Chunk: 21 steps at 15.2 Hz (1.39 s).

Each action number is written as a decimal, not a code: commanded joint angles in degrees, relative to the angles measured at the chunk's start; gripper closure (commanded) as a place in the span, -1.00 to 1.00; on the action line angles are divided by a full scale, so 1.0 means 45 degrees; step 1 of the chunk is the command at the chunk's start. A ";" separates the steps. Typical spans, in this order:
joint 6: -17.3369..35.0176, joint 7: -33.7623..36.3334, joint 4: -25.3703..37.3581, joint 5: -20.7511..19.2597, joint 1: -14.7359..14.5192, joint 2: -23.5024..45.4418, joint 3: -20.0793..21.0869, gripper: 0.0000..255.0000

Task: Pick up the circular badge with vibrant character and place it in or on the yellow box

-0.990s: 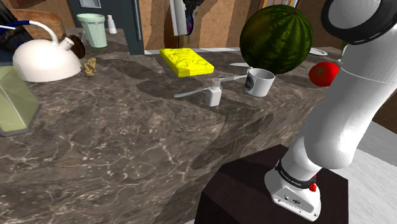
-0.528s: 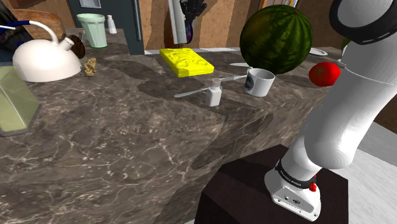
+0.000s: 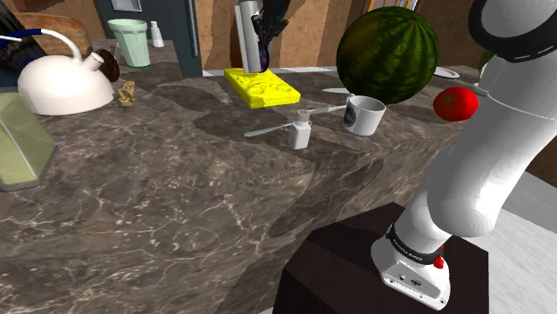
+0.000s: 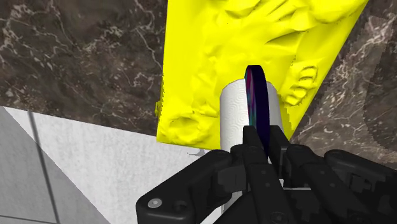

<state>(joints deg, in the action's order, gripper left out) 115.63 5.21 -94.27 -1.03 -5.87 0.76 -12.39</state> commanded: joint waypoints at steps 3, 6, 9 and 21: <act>0.0094 -0.0017 -0.0106 0.0003 0.0009 -0.0022 -0.0008 1.00; 0.0094 -0.0017 -0.0106 0.0003 0.0009 -0.0022 -0.0008 1.00; 0.0095 -0.0020 -0.0107 0.0003 0.0010 -0.0022 -0.0009 -1.00; -0.1366 0.0046 0.0956 -0.0105 -0.0035 -0.0427 0.0035 -1.00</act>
<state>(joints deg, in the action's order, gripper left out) 109.57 5.41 -89.97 -1.48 -6.02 -1.11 -12.23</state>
